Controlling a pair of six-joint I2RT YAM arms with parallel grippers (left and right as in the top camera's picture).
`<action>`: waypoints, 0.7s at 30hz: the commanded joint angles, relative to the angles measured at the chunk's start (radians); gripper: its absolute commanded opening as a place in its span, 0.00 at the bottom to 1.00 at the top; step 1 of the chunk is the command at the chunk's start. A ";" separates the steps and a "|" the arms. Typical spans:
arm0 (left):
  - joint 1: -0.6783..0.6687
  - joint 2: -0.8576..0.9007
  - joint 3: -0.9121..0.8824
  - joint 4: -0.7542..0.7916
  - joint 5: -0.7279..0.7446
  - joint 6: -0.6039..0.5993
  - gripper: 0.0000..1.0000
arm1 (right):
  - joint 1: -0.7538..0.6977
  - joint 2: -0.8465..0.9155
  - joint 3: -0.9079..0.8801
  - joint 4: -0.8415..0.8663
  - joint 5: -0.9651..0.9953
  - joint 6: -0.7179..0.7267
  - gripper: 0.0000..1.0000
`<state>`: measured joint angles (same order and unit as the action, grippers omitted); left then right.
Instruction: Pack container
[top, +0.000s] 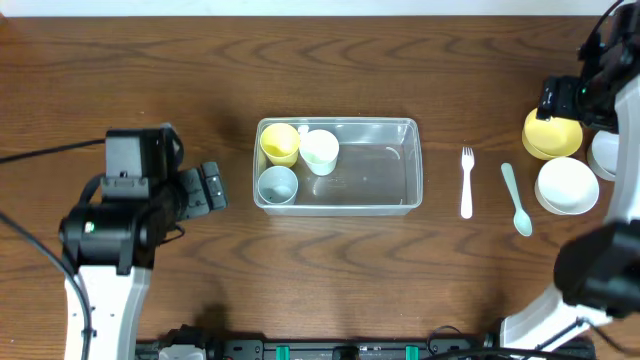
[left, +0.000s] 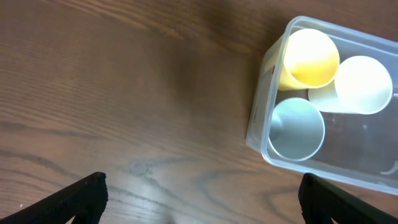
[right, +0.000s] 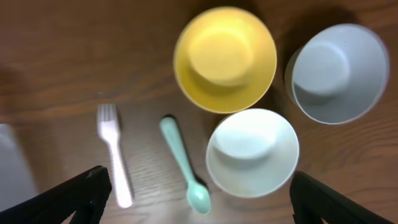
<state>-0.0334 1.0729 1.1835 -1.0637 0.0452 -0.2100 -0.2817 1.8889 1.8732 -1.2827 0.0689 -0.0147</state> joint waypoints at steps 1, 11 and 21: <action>0.005 -0.015 -0.016 -0.023 -0.011 -0.011 0.98 | -0.014 0.116 0.013 0.024 0.022 -0.033 0.92; 0.005 -0.016 -0.016 -0.050 -0.011 -0.036 0.98 | -0.005 0.332 0.013 0.180 0.061 -0.055 0.89; 0.005 -0.016 -0.016 -0.049 -0.011 -0.039 0.98 | 0.011 0.419 0.013 0.203 0.009 -0.073 0.85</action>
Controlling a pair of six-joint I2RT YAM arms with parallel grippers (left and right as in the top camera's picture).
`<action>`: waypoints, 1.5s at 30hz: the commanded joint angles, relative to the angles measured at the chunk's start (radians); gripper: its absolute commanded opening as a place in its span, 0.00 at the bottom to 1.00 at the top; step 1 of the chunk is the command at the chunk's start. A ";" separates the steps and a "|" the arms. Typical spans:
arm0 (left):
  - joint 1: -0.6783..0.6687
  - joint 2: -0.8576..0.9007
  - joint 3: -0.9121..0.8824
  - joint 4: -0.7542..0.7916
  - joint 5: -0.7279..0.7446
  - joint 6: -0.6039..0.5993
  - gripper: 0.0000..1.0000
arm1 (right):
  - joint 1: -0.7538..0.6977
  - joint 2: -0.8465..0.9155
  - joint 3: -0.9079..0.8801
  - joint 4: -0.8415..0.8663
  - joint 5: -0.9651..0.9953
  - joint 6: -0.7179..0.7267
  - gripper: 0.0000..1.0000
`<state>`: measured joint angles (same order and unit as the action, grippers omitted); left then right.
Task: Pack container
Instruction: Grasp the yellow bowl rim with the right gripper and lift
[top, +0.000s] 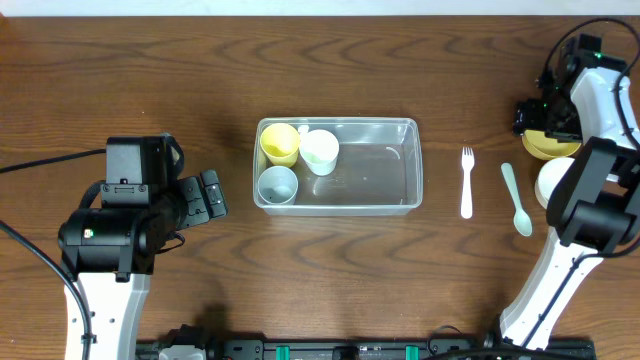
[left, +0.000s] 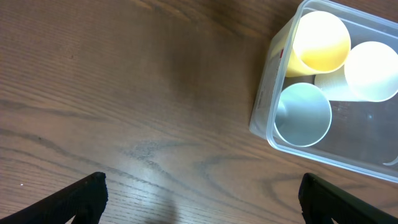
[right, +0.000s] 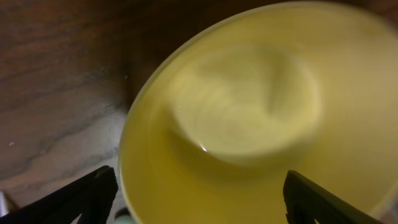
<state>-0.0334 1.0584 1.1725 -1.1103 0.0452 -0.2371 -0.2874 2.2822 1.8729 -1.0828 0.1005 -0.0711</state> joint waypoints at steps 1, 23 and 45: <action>0.005 -0.002 -0.005 -0.003 -0.011 -0.012 0.98 | 0.020 0.028 0.013 0.006 -0.022 -0.017 0.84; 0.005 -0.002 -0.005 -0.002 -0.011 -0.012 0.98 | 0.079 0.025 0.026 0.020 -0.021 -0.016 0.12; 0.005 -0.002 -0.005 -0.007 -0.011 -0.012 0.98 | 0.213 -0.413 0.035 -0.090 -0.118 -0.071 0.01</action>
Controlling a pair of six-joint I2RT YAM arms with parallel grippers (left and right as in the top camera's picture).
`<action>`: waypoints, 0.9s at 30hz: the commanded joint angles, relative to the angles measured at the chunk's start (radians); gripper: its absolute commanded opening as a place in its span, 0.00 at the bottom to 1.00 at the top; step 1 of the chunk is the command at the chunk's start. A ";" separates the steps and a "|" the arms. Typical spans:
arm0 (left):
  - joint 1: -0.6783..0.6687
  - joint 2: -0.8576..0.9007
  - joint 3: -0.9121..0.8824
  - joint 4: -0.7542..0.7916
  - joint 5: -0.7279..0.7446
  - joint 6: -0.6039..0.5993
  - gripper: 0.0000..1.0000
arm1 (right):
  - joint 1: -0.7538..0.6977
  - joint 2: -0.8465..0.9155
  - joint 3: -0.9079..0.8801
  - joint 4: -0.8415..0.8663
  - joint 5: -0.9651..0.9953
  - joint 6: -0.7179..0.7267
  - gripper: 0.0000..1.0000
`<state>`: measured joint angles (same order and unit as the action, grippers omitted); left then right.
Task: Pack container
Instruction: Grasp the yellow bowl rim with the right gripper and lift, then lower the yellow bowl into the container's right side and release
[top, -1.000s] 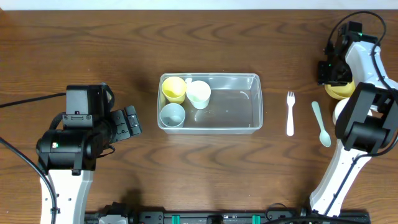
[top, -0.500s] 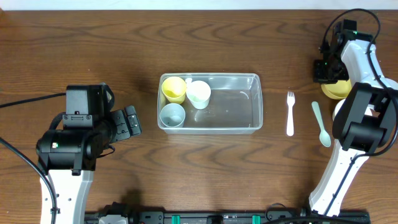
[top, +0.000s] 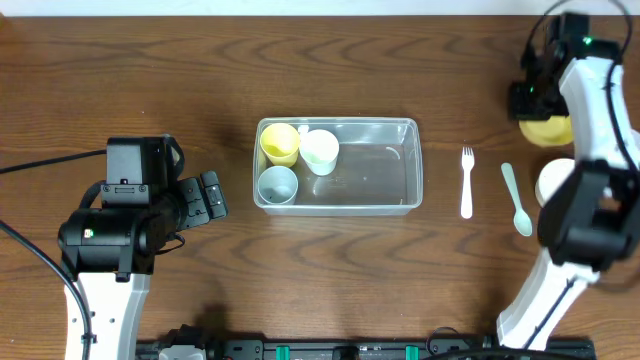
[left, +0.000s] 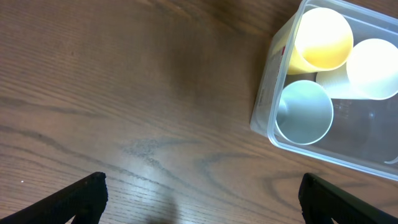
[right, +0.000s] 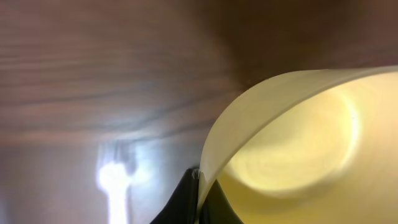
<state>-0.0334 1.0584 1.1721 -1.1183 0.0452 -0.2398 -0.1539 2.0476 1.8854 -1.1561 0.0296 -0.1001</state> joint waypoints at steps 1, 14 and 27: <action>0.005 -0.002 -0.004 0.002 -0.011 -0.009 0.98 | 0.109 -0.219 0.022 -0.024 -0.053 -0.052 0.01; 0.005 -0.002 -0.004 -0.003 -0.011 -0.009 0.98 | 0.637 -0.361 -0.012 -0.111 -0.056 -0.017 0.01; 0.005 -0.002 -0.004 -0.002 -0.011 -0.009 0.98 | 0.693 -0.196 -0.229 0.040 -0.064 0.043 0.01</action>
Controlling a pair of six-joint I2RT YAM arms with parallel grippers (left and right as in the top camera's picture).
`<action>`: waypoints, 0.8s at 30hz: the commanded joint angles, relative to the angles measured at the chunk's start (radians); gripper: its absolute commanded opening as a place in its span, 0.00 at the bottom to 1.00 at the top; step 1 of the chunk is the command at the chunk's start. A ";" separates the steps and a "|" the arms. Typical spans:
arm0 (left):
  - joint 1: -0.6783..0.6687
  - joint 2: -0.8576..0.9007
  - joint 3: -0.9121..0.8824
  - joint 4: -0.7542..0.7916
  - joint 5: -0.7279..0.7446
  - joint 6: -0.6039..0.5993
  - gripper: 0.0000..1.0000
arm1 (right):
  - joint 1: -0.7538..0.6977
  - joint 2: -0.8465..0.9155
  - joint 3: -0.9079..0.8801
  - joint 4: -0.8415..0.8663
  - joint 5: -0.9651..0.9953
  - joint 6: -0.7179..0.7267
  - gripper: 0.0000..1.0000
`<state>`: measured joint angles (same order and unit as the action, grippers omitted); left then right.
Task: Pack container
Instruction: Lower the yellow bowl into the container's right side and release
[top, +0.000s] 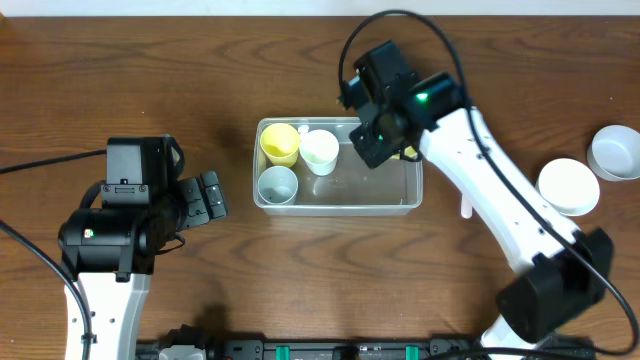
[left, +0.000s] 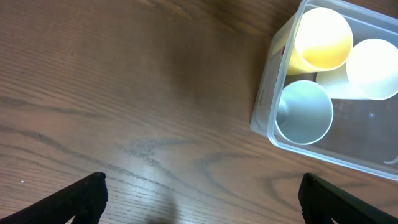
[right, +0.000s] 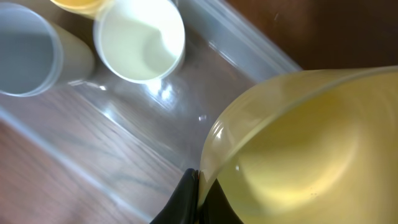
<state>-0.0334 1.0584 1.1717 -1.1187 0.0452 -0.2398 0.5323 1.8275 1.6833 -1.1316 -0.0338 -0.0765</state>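
The clear plastic container (top: 412, 128) sits mid-table with a yellow cup (top: 279, 143), a white cup (top: 320, 151) and a pale blue cup (top: 277, 185) at its left end. My right gripper (top: 387, 137) hangs over the container's middle, shut on the rim of the yellow bowl (right: 311, 155). In the right wrist view the gripper (right: 198, 179) pinches that rim above the container floor (right: 186, 118). My left gripper (top: 207, 195) stands open left of the container, with nothing between its fingers (left: 81, 198).
A white bowl (top: 567, 186) and a grey-blue bowl (top: 614, 150) stand at the far right. The tip of the white fork (top: 465, 211) shows under my right arm; the spoon is hidden by it. Bare wood lies left of the container (left: 267, 112).
My right gripper has moved with the yellow bowl from the far right of the table to above the container's middle. The left arm has not moved.
My right gripper was open above the three bowls at the far right. Then it was down at the yellow bowl, then shut on its rim with the bowl lifted. Now the bowl is over the container. The left gripper stayed open beside the container.
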 joint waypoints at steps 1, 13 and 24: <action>0.005 -0.002 -0.004 -0.002 -0.011 -0.009 0.98 | 0.006 0.034 -0.040 0.030 -0.001 0.019 0.01; 0.005 -0.002 -0.004 -0.002 -0.011 -0.009 0.98 | 0.006 0.146 -0.068 0.093 -0.001 -0.007 0.01; 0.005 -0.002 -0.004 -0.002 -0.011 -0.009 0.98 | 0.005 0.167 -0.068 0.130 0.000 -0.007 0.31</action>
<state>-0.0334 1.0584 1.1717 -1.1187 0.0452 -0.2398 0.5327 1.9923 1.6184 -1.0039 -0.0330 -0.0830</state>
